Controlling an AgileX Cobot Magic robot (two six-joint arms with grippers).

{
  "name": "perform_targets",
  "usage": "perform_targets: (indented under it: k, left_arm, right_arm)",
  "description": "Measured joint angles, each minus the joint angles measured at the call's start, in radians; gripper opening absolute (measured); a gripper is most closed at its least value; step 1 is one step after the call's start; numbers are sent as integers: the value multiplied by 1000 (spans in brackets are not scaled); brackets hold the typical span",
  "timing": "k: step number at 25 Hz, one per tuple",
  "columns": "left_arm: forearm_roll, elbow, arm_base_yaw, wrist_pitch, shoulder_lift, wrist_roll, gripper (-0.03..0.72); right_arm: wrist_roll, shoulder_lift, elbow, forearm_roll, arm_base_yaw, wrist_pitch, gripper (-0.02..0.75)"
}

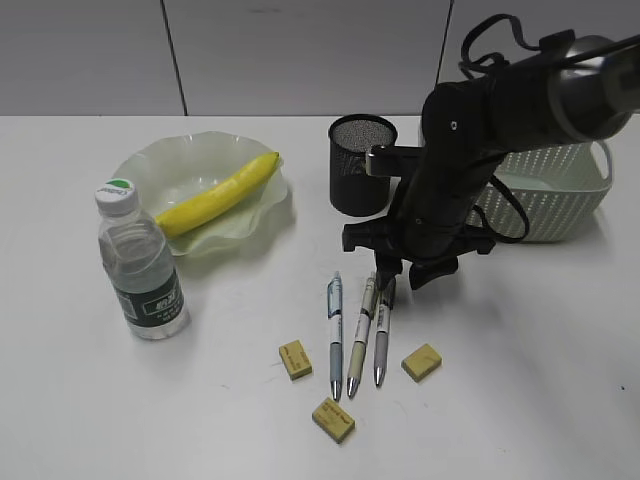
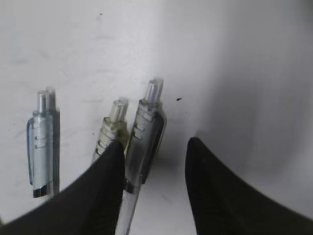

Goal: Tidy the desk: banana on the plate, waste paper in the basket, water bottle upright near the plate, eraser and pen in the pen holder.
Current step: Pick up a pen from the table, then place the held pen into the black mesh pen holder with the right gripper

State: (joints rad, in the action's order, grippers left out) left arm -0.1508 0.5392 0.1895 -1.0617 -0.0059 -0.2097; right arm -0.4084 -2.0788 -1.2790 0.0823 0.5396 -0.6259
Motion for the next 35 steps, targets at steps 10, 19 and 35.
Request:
perform_targets:
  k: [10,19,35]
  left_arm:
    - [0,0,0,0,0,0,363]
    - [0,0,0,0,0,0,363]
    - [0,0,0,0,0,0,363]
  right_arm:
    - [-8,-40,-9,1,0,3,312]
    - [-9,-39,-9,9,0,17,153]
    - [79,321,-10,-416,-48,937,153]
